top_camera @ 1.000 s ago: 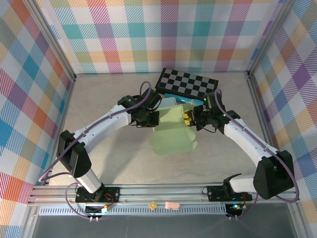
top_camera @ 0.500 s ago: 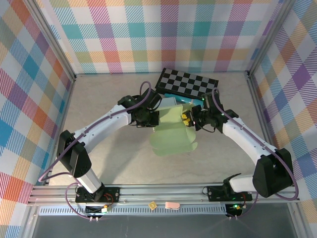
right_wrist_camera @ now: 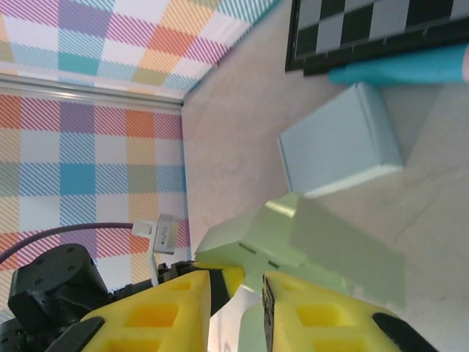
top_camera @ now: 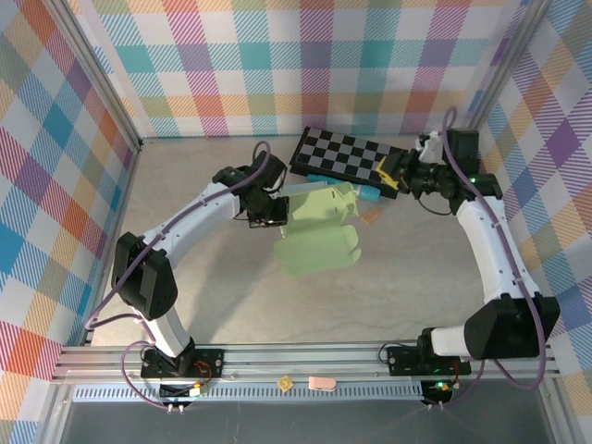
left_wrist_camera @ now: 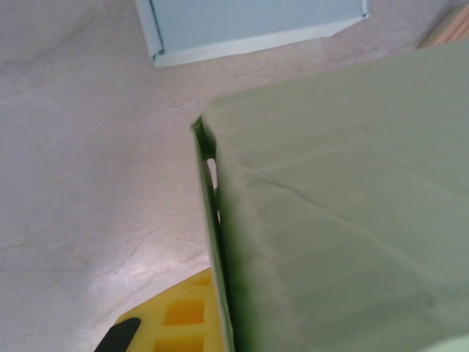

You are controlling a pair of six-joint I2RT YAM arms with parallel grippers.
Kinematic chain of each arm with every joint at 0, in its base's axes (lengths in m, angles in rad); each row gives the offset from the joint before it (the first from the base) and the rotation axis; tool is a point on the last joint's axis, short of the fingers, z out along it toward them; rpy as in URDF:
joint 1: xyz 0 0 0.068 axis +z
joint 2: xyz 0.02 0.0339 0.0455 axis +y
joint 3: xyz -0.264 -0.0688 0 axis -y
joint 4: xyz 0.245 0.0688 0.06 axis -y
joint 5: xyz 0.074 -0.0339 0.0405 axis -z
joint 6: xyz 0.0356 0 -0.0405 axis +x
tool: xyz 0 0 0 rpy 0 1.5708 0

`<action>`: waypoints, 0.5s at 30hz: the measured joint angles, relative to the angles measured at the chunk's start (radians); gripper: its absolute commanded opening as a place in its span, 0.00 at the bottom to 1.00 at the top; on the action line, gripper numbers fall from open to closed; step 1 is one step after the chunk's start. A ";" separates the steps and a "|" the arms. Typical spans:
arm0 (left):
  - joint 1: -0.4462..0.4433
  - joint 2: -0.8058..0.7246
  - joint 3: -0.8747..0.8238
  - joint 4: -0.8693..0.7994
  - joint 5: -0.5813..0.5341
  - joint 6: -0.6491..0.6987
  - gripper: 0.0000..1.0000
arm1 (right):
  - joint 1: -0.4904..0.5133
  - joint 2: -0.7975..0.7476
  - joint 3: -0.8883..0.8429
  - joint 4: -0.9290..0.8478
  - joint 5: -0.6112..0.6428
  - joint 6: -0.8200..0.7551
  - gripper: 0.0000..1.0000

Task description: Fold the paper box

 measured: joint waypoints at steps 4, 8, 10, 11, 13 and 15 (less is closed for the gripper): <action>0.055 0.066 0.070 0.000 0.091 0.106 0.00 | -0.006 0.105 -0.038 0.103 -0.099 -0.092 0.26; 0.092 0.114 0.120 0.007 0.138 0.203 0.00 | -0.016 0.183 -0.074 0.125 -0.167 -0.180 0.27; 0.109 0.128 0.128 0.010 0.169 0.232 0.00 | -0.024 0.205 -0.074 0.138 -0.199 -0.216 0.27; 0.119 0.139 0.134 0.011 0.186 0.246 0.00 | -0.027 0.214 -0.074 0.142 -0.213 -0.237 0.27; 0.134 0.164 0.154 0.010 0.215 0.267 0.00 | -0.027 0.224 -0.073 0.137 -0.224 -0.277 0.27; 0.142 0.195 0.179 0.009 0.246 0.283 0.00 | -0.027 0.225 -0.073 0.124 -0.232 -0.315 0.27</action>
